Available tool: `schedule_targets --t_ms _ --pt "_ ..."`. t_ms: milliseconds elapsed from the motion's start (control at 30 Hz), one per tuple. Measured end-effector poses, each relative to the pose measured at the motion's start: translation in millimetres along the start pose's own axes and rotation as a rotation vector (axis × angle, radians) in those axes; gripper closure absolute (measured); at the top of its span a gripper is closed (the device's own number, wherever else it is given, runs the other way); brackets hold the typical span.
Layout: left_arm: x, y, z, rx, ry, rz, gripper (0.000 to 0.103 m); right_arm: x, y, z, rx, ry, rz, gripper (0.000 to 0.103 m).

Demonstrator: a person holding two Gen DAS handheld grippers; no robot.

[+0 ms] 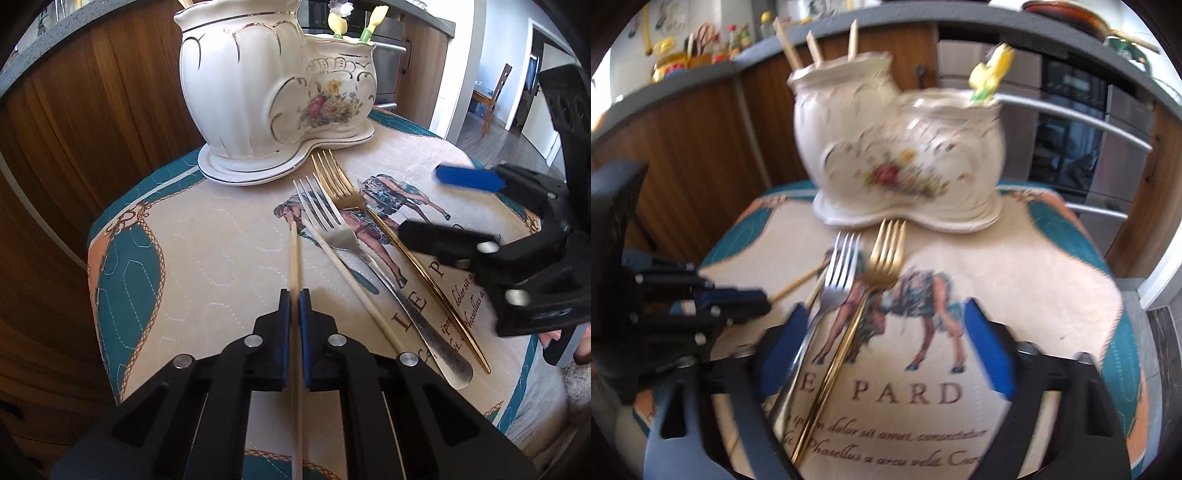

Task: Organize utensils
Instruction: 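Grasp a wooden chopstick with the left tool while the right tool grasps a gold fork, then lift the chopstick and gold fork and lower them into the ceramic holder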

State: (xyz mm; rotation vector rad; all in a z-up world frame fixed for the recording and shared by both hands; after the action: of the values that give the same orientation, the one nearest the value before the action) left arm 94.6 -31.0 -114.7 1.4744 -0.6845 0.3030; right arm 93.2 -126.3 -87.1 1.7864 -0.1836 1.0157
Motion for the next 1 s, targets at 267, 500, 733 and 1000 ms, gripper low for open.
schedule_targets --t_ms 267,500,733,1000 --pt "2 -1 1 0.004 -0.006 -0.001 0.098 -4 -22 -13 -0.010 0.032 -0.087 0.072" --pt "-2 -1 -1 -0.008 -0.001 0.001 0.098 -5 -23 -16 0.000 0.028 -0.079 0.090" --pt "-6 2 0 -0.034 0.002 -0.005 0.098 -17 -6 -2 0.030 -0.021 -0.081 0.096" --pt "-10 4 7 0.005 -0.046 -0.022 0.093 -20 -6 -5 0.009 0.031 -0.106 0.093"
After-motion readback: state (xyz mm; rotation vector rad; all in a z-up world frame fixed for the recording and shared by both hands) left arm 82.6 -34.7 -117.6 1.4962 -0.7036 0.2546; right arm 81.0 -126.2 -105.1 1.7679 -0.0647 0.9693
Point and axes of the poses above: each gripper's, at about its wrist camera, not at the fingertips, and y roughly against the way its jaws point, z to its right, x to its top, the point moved 7 cm from there along -y, roughly the way its jaws point
